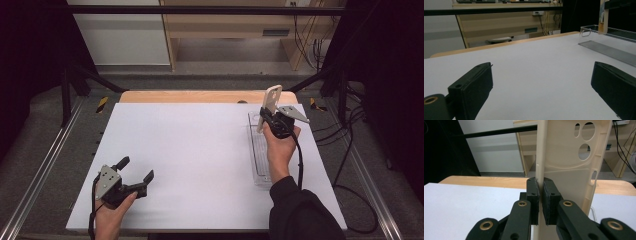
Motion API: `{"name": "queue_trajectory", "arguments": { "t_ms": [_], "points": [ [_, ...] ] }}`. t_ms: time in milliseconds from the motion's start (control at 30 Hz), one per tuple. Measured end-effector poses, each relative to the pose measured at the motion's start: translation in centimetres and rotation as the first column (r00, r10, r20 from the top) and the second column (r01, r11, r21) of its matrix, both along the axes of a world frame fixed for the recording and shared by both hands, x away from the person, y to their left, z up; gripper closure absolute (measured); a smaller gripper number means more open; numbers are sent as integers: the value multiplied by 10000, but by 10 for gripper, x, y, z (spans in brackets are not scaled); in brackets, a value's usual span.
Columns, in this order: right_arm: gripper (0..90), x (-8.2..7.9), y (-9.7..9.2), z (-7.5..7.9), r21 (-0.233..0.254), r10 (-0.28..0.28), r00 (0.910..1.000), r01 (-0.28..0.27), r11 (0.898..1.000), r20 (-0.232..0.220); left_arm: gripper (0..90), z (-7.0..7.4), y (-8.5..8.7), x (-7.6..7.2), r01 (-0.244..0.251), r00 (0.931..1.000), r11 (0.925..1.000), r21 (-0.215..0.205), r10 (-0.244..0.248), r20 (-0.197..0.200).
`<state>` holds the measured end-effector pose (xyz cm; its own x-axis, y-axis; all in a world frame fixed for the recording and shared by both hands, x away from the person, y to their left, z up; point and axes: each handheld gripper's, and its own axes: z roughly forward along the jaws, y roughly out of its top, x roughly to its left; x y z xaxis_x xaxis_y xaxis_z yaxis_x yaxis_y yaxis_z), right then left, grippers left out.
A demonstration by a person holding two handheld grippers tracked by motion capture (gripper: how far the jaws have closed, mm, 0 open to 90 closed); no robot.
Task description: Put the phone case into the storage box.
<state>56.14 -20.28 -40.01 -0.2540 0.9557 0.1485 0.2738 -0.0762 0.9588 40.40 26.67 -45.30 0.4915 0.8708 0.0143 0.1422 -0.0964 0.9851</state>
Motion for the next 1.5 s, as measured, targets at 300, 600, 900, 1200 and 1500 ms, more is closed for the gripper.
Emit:
{"name": "queue_trajectory", "arguments": {
  "t_ms": [300, 600, 900, 1200, 1500],
  "points": [
    [848, 3, 2, -3, -70, -103, 9999, 102, 9999, -79, 26, 1, 1, 0, -61, 10000, 9999, -93, 61, 49],
    [847, 6, 7, -8, -213, -175, 9998, 173, 9996, -99, 19, 0, 0, 0, -1, 10000, 9999, -110, 2, 90],
    [847, 10, 10, -13, -349, -256, 9995, 250, 9991, -163, 19, 0, 2, 0, 25, 10000, 9999, -127, -24, 66],
    [847, 11, 12, -15, -417, -314, 9992, 304, 9987, -247, 19, 1, 1, 0, 23, 9999, 9999, -124, -21, 109],
    [847, 9, 11, -13, -587, -398, 9989, 383, 9975, -243, 21, 0, 0, 0, 115, 9999, 9999, -70, -114, 96]
  ]
}}
